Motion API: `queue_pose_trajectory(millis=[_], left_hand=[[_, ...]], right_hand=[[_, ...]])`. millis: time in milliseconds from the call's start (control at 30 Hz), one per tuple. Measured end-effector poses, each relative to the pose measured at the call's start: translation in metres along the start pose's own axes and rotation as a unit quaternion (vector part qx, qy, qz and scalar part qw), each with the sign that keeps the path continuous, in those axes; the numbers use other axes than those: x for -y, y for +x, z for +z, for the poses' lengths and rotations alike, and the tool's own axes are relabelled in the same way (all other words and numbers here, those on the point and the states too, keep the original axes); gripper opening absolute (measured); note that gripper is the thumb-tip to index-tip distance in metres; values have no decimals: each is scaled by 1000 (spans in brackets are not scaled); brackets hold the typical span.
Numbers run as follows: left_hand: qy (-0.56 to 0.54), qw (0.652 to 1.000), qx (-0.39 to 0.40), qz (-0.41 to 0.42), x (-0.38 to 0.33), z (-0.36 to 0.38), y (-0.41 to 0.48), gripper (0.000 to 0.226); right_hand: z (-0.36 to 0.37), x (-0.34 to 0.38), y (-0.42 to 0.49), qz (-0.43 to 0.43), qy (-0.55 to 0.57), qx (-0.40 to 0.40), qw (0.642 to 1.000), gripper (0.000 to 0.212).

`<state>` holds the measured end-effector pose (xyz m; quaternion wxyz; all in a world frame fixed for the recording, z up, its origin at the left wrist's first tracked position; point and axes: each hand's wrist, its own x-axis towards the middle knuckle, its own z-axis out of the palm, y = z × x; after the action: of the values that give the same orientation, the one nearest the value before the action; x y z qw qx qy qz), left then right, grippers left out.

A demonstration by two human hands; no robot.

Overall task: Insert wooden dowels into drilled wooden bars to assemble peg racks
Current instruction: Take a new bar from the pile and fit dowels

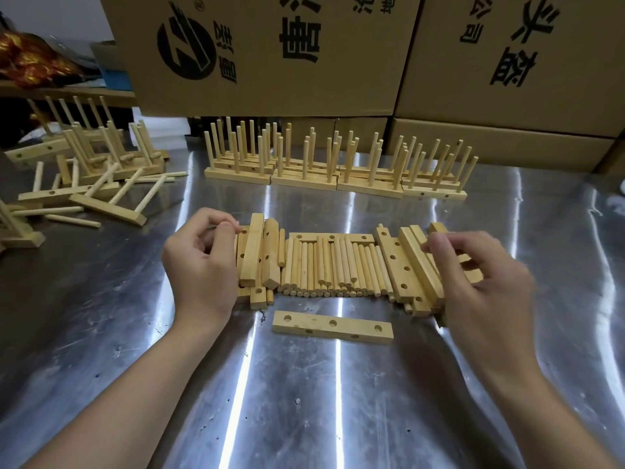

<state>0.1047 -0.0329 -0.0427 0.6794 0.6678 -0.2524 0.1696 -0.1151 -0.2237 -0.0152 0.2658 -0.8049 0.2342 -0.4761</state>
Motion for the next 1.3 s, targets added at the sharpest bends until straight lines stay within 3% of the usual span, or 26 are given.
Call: queue_pose_trajectory(millis=[167,367,600,733,867,1067,1167,1300], left_hand=[[1,1000,12,3,-2,0,-1,22],[8,1000,16,2,-2,0,-2,23],[49,998,43,17,-4,0,-5,24],[183,972,124,79,-7,1,-7,17],[275,933,203,110,-6,4,-7,12],[343,893,273,99,3,3,-7,43],[345,892,271,112,2,4,-9,44],[308,909,239,145,-2,4,-11,28]], right_hand=[[6,-2,-3,-8,-11,24,1000,15],[7,-2,-4,-5,-15,35,999,24],[6,0,-4,-12,-28,46,998,15],[7,2,-4,19,-16,41,999,41],[7,5,-4,33,-8,46,998,46],[6,8,-5,26,-11,39,999,48],[6,8,-5,21,-13,32,999,48],[7,6,-5,21,-14,21,999,46]])
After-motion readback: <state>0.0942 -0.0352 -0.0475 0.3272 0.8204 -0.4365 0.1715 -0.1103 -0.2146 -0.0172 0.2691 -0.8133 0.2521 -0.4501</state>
